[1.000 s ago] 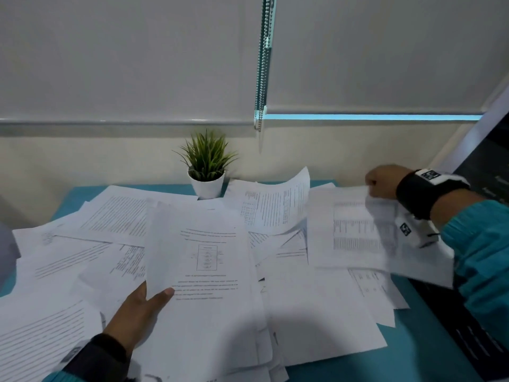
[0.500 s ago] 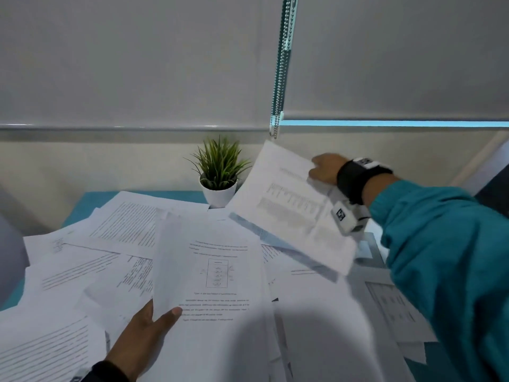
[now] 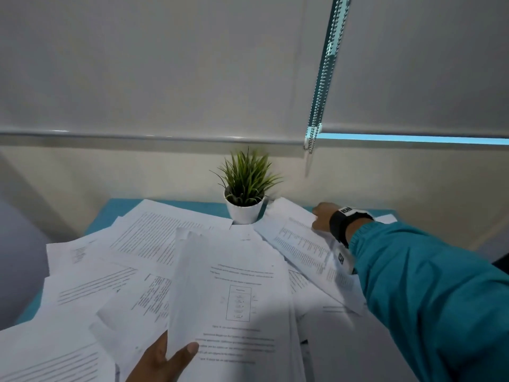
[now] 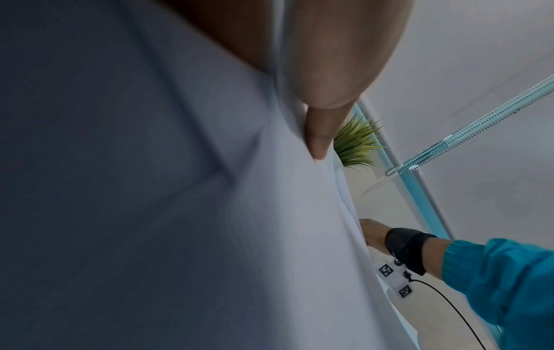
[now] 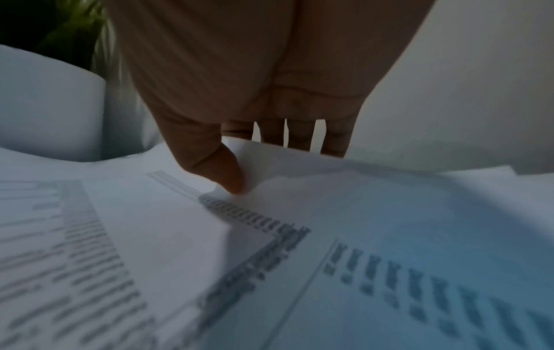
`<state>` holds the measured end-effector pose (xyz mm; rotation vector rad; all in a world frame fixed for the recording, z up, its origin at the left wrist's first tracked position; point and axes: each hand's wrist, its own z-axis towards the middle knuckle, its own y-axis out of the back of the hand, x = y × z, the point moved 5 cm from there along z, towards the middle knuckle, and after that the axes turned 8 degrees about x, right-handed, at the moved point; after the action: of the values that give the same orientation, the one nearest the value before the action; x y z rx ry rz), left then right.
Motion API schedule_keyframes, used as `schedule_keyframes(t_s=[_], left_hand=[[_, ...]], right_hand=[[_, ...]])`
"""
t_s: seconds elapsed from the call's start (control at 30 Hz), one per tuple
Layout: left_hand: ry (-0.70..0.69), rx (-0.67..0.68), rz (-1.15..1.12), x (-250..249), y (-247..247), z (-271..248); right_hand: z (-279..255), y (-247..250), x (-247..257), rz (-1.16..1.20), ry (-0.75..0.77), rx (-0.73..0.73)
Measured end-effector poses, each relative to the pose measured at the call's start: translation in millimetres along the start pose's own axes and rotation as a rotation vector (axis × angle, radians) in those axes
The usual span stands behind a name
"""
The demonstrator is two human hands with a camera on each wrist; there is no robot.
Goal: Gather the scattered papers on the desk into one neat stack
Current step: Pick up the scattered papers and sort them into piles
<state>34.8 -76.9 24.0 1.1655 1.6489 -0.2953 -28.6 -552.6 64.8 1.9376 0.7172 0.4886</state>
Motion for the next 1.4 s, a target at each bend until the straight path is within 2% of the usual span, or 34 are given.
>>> schedule_keyframes(t_s=[0.17, 0.23, 0.4, 0.57, 0.67, 0.73, 0.8, 0.87, 0.93, 1.07, 1.17, 1.27, 1.4], left_hand=[[-0.084, -0.023, -0.003, -5, -3, 1], [-0.078, -0.019, -0.041, -4, -4, 2], [-0.069, -0.036, -0.068, 2, -5, 2], [-0.136, -0.022, -0.167, 0, -5, -2], [-0.149, 0.02, -0.205, 6, -7, -1], [-0.152, 0.021, -0.242, 15, -6, 3], [-0.159, 0.029, -0.255, 15, -8, 2], [-0.17, 0.038, -0.247, 9, -9, 0], [-0.178, 0.036, -0.248, 7, -9, -2], [-0.186, -0.005, -0.246, 11, -7, -1], [-0.219, -0.001, -0.29, -1, -11, -8], [-0.209, 0.028, -0.315, -4, -15, -12], [-0.184, 0.122, -0.405, 4, -17, -5]], right_hand=[[1, 1, -7, -0.032, 0.031, -0.063], [-10, 3, -7, -0.03, 0.052, -0.079], [-67, 20, -13, 0.194, 0.123, -0.191], [-146, 58, -41, 0.357, 0.173, -0.425], [-205, 73, -62, 0.509, 0.124, -0.601], [-242, 74, -73, 0.64, 0.089, -0.722], [-268, 66, -77, 0.763, 0.083, -0.776], [-278, 48, -72, 0.882, 0.099, -0.755], [-280, 17, -57, 0.972, 0.133, -0.664], [-264, -68, -12, 0.991, 0.11, -0.406], [-247, -120, 19, 0.968, 0.083, -0.284], [-245, -147, 53, 0.963, 0.071, -0.182], [-250, -157, 88, 0.88, 0.217, -0.042]])
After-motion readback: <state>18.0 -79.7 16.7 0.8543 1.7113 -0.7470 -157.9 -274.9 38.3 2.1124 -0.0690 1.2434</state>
